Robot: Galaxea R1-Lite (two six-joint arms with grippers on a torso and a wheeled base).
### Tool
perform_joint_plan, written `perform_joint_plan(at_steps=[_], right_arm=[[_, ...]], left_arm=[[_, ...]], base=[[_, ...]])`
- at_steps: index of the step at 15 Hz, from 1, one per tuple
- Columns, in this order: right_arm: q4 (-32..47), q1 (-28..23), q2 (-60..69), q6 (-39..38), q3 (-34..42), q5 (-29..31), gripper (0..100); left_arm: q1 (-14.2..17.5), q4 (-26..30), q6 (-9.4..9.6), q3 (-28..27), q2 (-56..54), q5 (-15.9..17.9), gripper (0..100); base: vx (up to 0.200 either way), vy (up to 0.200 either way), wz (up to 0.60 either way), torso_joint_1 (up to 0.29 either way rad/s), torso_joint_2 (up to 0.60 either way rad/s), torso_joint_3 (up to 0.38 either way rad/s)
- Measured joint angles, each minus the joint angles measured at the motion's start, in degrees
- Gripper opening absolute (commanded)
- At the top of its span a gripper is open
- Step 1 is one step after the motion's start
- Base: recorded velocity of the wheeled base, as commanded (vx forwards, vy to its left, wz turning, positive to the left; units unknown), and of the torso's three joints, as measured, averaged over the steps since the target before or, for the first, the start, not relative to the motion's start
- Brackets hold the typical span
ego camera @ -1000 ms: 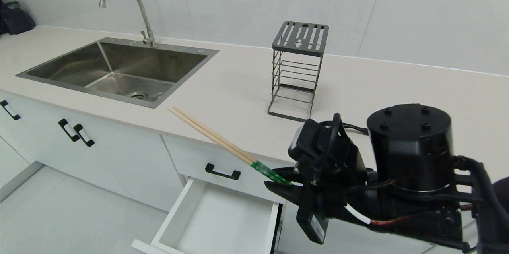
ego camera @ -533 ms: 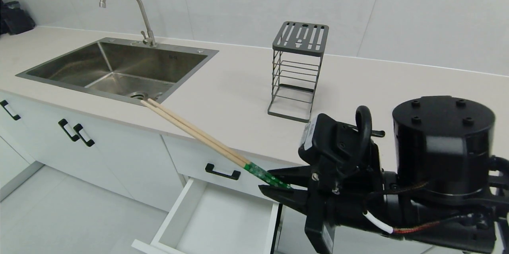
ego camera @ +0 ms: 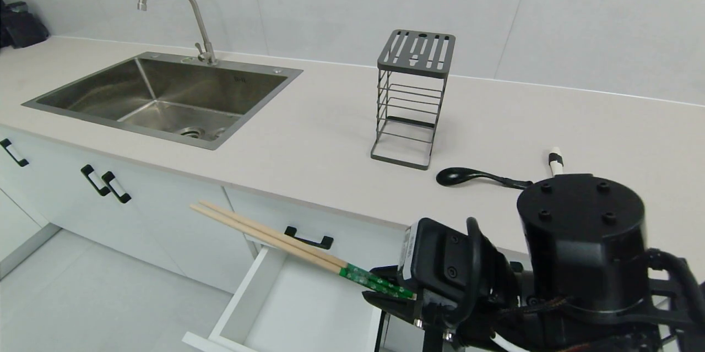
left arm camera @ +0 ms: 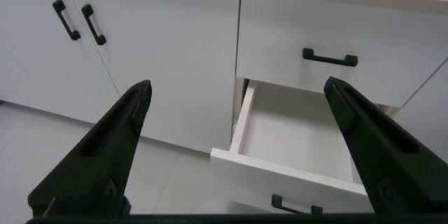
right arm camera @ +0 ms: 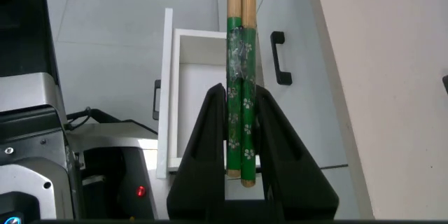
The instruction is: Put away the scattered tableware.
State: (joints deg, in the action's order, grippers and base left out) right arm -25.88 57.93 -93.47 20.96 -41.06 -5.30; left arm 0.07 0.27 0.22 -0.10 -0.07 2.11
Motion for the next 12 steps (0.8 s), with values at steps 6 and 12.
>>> perform_joint_plan(at_steps=[6, 12], right_arm=[[0.05, 0.15, -1.55, 0.01, 0.22, 0.60, 0], [0.02, 0.11, -1.73, -0.38, -0.72, 4.24, 0]], left_arm=[[0.00, 0.00, -0.04, 0.00, 0.00, 0.00, 100], [0.00, -0.05, -0.04, 0.00, 0.00, -0.01, 100]], base=[[0.000, 0.000, 0.00, -0.038, 0.10, 0.057], [0.000, 0.000, 0.00, -0.119, 0.28, 0.158]])
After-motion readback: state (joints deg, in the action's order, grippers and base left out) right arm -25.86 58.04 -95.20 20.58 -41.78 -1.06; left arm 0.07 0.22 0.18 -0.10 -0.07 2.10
